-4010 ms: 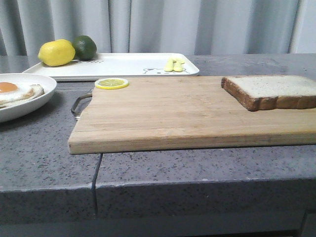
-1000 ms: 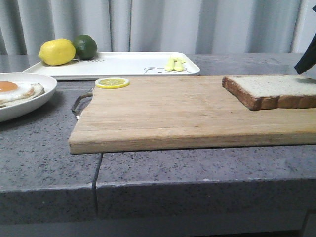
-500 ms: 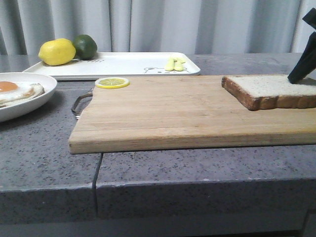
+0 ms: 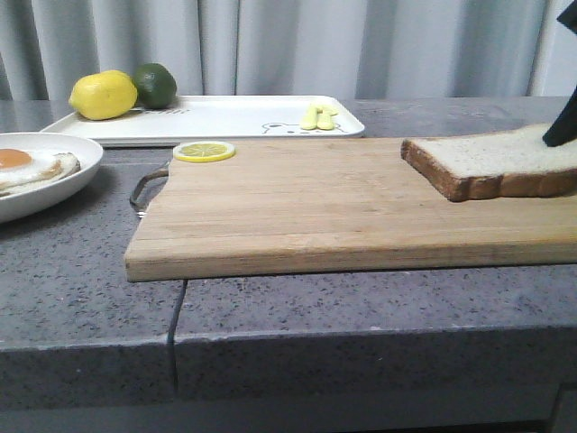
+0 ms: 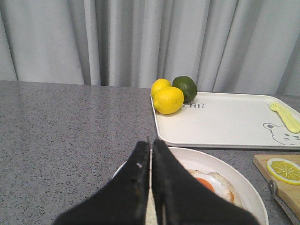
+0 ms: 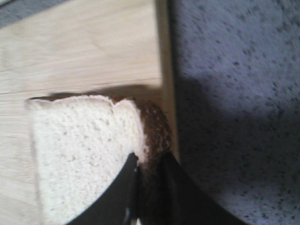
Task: Place bread and move sandwich to tray
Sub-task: 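Lift the bread and carry it over the egg plate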
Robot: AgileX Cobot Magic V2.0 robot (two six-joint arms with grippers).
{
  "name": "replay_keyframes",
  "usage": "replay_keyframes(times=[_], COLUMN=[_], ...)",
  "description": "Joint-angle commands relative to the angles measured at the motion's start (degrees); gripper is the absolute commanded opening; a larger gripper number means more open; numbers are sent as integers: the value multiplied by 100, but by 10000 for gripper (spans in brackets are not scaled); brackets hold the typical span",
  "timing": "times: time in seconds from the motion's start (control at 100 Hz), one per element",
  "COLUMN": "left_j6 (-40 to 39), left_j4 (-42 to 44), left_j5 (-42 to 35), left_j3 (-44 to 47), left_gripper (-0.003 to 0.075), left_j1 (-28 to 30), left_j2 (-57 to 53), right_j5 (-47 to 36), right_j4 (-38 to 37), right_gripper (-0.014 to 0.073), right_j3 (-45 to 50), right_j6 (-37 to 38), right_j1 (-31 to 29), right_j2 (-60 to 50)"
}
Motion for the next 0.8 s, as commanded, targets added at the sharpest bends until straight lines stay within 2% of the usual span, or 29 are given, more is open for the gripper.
replay_keyframes(times=[0.0,0.21,0.33,0.5,0.79], left_j6=[-19,-19,-19,-19,-19], left_j4=[-65,-65,-65,-65,-65], left_j5=[-511,-511,-511,-500,-500], left_j3=[-211,-211,-211,-211,-211], left_gripper=[-20,-20,-20,-20,-20], left_j1=[-15,-15,-15,-15,-15], left_j2=[88,88,88,88,88], right_j5=[206,417,422,31,-1520], right_j4=[341,1452,1808,2271,3292], right_gripper=[-63,-63,-63,-62,-62], right_j3=[-362,-580,-580,-580,-580], right_j6=[20,25,25,25,-39], right_j1=[-6,116,460,1375,3197], right_j2=[-449,-767,-819,-819,-626])
